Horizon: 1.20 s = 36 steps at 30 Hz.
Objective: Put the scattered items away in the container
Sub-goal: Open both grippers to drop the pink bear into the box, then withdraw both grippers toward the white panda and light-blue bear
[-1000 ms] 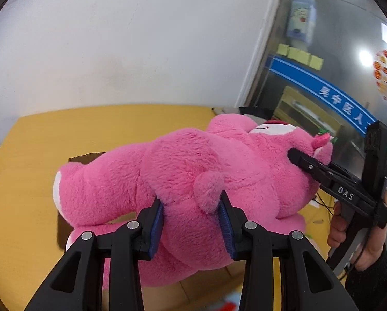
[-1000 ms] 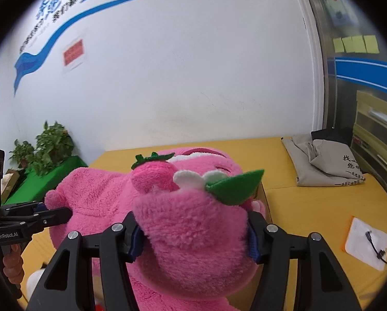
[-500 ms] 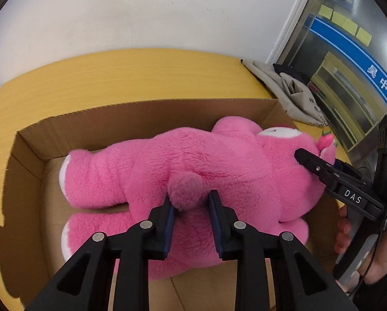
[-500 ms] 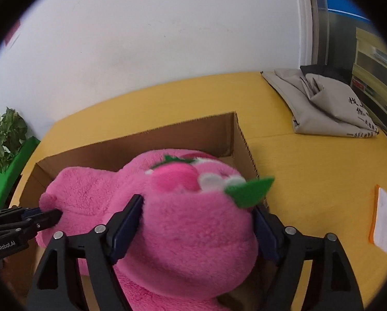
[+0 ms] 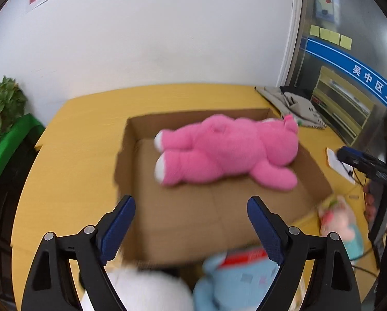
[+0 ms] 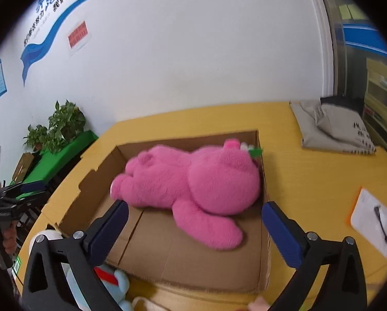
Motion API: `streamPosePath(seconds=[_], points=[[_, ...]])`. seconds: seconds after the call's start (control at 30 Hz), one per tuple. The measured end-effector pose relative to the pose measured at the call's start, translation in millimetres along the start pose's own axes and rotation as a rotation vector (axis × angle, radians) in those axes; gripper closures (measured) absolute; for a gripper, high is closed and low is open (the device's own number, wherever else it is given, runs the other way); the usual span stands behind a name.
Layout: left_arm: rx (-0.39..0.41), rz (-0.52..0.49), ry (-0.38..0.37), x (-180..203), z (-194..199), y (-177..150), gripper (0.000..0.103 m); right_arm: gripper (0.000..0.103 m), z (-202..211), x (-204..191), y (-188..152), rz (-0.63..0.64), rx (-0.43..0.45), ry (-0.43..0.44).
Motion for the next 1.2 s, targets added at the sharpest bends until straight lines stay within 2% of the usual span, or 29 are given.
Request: streamPosePath(seconds=[0.1, 0.17, 0.23, 0.33, 0.4, 0.5, 0.57, 0.63, 0.67, 0.83, 0.93, 1.03, 1.2], points=[[-0.040, 0.064, -0.017, -12, -3, -21, 0.012, 0.001, -26, -11, -33, -0.038, -0.135, 0.000], [-0.062, 0.086, -0.029, -18, -4, -33, 0.012, 0.002, -45, -15, -52, 0.017, -0.180, -0.079], [-0.075, 0.105, -0.026, -21, -2, -42, 0.012, 0.003, -58, -10, -70, -0.015, -0.232, -0.123], [-0.059, 0.112, -0.068, -18, 14, -52, 0.012, 0.004, -65, 1, -98, -0.066, -0.304, -0.170], [-0.034, 0.097, -0.069, -17, 27, -59, 0.012, 0.010, -60, -5, -109, 0.058, -0.296, -0.221], [-0.016, 0.099, -0.062, -18, 39, -69, 0.011, 0.009, -51, -9, -110, 0.055, -0.278, -0.235], [-0.001, 0.095, -0.078, -14, 47, -77, 0.008, 0.009, -36, -15, -99, 0.063, -0.204, -0.249], [0.017, 0.076, -0.068, -11, 55, -83, 0.006, 0.007, -17, -27, -91, 0.069, -0.131, -0.227], [0.031, 0.066, -0.062, -10, 60, -87, 0.001, 0.001, -5, -35, -89, 0.059, -0.101, -0.195], [0.026, 0.084, -0.094, -12, 72, -117, 0.000, 0.000, 48, -77, -99, 0.002, -0.033, -0.041], [0.009, 0.119, -0.120, -19, 75, -135, 0.000, 0.000, 75, -93, -113, -0.027, 0.003, 0.003], [0.009, 0.147, -0.181, -16, 79, -143, 0.000, 0.000, 85, -99, -140, -0.082, -0.039, 0.052], [-0.004, 0.148, -0.238, 0, 75, -145, 0.000, 0.000, 77, -109, -164, -0.076, -0.106, 0.060]])
Point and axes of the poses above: each gripper's, at about its wrist camera, not at the fingertips, and z roughly against the way its jaws point, x to its right, y to its top, the point moved 8 cm from there along -z, roughly the way its jaws point, and after that the axes turned 7 degrees about x, right-handed, at the moved point
